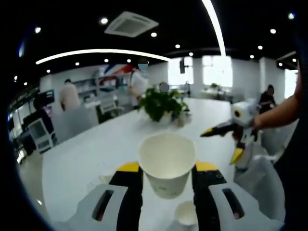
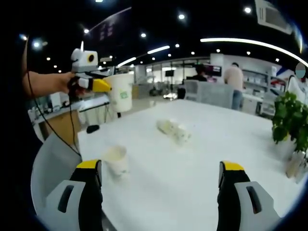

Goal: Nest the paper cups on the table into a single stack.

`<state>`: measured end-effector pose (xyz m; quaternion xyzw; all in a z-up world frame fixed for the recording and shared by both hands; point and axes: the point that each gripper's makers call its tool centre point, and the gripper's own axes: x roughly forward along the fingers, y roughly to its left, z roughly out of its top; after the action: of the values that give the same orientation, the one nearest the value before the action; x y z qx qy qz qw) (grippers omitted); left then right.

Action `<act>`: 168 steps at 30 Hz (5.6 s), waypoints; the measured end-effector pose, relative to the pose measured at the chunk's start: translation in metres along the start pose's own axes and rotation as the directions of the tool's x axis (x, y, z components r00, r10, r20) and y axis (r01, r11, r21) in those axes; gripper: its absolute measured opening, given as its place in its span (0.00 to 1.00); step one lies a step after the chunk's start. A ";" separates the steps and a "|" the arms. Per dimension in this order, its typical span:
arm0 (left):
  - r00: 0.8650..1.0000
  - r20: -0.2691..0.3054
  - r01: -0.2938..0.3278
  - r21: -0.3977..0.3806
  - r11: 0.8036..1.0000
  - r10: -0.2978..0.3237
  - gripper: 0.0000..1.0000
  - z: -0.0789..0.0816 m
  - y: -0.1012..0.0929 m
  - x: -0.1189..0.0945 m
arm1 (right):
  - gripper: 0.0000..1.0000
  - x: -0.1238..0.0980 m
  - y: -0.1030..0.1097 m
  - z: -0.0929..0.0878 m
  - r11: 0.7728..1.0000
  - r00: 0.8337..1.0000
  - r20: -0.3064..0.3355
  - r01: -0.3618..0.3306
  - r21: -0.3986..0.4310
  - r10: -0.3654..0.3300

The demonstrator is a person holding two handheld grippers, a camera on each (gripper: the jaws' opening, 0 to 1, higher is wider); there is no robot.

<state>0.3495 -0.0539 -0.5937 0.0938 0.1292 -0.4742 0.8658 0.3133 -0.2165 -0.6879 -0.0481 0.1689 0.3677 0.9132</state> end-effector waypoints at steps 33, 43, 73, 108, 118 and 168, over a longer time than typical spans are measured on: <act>1.000 -0.010 0.018 0.011 1.000 -0.018 0.38 -0.006 -0.039 -0.006 | 1.00 0.001 0.000 -0.007 1.000 1.000 -0.004 0.006 0.018 -0.005; 1.000 -0.005 0.013 0.007 1.000 -0.013 0.38 -0.012 -0.039 -0.004 | 1.00 -0.001 -0.001 -0.011 1.000 1.000 -0.009 0.011 0.021 -0.010; 0.999 -0.016 -0.033 -0.008 0.999 0.033 0.37 -0.072 -0.036 0.009 | 1.00 -0.004 -0.001 -0.012 1.000 1.000 -0.013 0.016 0.023 -0.015; 0.994 -0.105 -0.023 -0.059 0.998 0.017 0.38 -0.132 -0.048 0.031 | 1.00 -0.008 -0.004 -0.019 0.999 0.999 -0.026 0.034 0.041 -0.033; 0.990 -0.144 -0.010 -0.047 0.999 0.003 0.38 -0.146 -0.050 0.034 | 1.00 -0.009 -0.003 -0.019 0.998 0.999 -0.027 0.039 0.044 -0.038; 0.991 -0.101 -0.099 -0.079 0.992 0.091 0.90 -0.105 0.014 0.004 | 1.00 0.004 -0.014 -0.001 1.000 1.000 -0.012 0.021 0.021 -0.021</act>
<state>0.3494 -0.0194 -0.6940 0.0863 0.1864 -0.4216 0.8832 0.3250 -0.2241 -0.6904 -0.0427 0.1777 0.3559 0.9165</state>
